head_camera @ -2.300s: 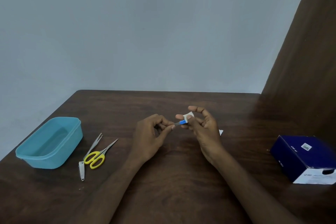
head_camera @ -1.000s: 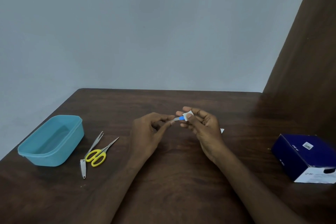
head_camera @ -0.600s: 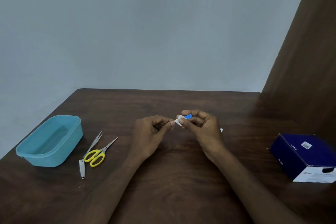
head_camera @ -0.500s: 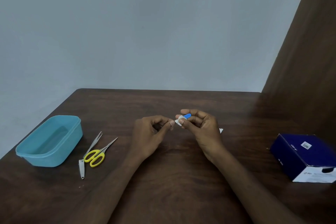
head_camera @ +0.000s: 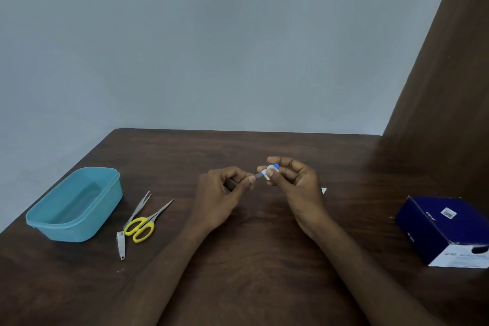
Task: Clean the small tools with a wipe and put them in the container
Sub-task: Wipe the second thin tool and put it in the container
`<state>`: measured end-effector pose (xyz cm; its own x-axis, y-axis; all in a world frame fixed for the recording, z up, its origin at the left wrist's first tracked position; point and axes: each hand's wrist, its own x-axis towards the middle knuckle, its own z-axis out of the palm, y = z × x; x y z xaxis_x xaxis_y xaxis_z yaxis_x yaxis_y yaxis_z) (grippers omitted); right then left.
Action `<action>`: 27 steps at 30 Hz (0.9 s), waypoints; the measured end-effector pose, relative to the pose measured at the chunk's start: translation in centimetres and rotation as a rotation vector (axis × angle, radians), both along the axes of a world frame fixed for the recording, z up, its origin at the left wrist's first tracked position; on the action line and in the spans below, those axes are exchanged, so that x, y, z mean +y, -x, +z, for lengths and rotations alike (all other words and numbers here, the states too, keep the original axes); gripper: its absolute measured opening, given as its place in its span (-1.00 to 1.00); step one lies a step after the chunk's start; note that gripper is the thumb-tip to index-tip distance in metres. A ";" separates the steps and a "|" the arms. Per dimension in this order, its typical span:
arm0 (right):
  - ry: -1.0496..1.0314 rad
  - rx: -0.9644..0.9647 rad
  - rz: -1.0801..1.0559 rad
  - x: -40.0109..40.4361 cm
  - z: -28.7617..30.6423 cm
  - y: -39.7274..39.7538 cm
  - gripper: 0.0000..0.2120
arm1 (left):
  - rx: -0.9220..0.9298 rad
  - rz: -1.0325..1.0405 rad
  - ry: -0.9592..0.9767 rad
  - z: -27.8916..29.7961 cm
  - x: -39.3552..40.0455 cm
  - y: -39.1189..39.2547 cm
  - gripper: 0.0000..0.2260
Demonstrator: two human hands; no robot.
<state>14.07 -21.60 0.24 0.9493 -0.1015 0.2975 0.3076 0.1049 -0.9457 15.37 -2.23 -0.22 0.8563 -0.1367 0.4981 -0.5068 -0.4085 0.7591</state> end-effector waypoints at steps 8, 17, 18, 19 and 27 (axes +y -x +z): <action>-0.011 0.039 -0.050 0.2 -0.1 0.1 -0.86 | -0.188 0.111 -0.143 0.0 0.0 0.5 -0.96; -0.064 0.066 0.043 0.2 0.2 0.2 -0.81 | -0.243 0.222 -0.177 -0.3 0.2 0.5 -0.86; -0.043 0.062 0.039 0.2 0.3 0.4 -0.78 | -0.214 0.222 -0.167 -0.3 0.3 0.4 -0.86; -0.017 0.059 0.032 0.2 0.3 0.5 -0.76 | -0.196 0.220 -0.164 -0.3 0.3 0.4 -0.86; -0.043 0.073 0.054 0.6 0.0 0.2 -0.83 | -0.148 0.291 -0.192 -0.4 0.1 0.5 -0.86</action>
